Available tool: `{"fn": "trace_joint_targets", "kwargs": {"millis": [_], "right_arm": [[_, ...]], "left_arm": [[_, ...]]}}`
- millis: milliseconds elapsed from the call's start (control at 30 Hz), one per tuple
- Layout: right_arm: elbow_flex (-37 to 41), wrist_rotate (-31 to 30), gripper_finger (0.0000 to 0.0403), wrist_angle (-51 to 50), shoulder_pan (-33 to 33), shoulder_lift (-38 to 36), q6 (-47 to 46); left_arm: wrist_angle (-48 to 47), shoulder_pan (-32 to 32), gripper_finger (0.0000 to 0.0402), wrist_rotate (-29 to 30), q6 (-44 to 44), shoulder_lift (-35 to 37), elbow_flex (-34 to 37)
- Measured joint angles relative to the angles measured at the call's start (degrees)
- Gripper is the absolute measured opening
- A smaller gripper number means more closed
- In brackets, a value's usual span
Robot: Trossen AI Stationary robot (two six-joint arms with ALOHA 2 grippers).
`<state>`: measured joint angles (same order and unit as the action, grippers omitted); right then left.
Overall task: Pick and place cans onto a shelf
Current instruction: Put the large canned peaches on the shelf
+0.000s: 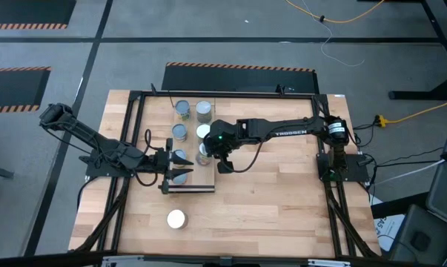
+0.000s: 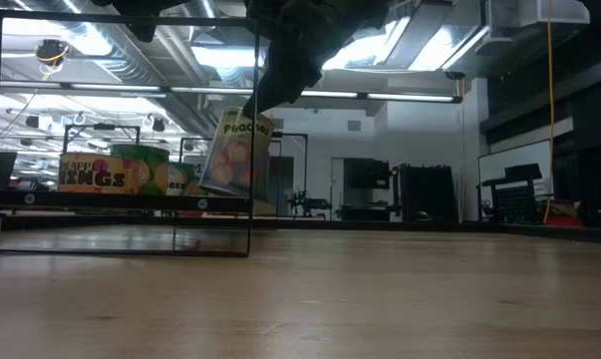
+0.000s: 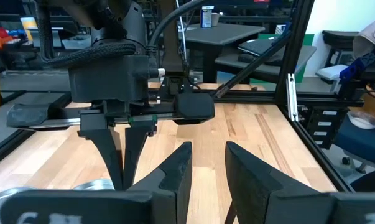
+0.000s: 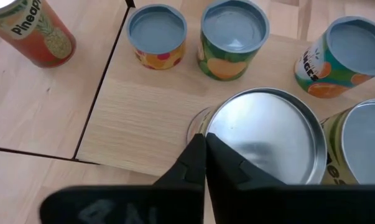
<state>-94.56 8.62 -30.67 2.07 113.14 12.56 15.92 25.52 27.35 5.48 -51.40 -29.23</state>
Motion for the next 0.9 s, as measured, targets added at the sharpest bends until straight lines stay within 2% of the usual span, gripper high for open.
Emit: {"fn": "trace_joint_targets", "kwargs": {"millis": [233, 700, 900], "right_arm": [[0.02, 0.00, 0.0035, 0.15, 0.00, 0.13, -0.07], [0.02, 0.00, 0.0039, 0.32, 0.00, 0.04, -0.03], [0.07, 0.00, 0.0039, -0.45, 0.00, -2.13, 0.04]], "left_arm": [[0.00, 0.02, 0.0089, 0.00, 0.03, 0.00, 0.00], [0.00, 0.00, 0.0089, 0.00, 0.15, 0.00, 0.00], [0.00, 0.01, 0.0089, -0.02, 0.15, 0.00, 0.00]]}}
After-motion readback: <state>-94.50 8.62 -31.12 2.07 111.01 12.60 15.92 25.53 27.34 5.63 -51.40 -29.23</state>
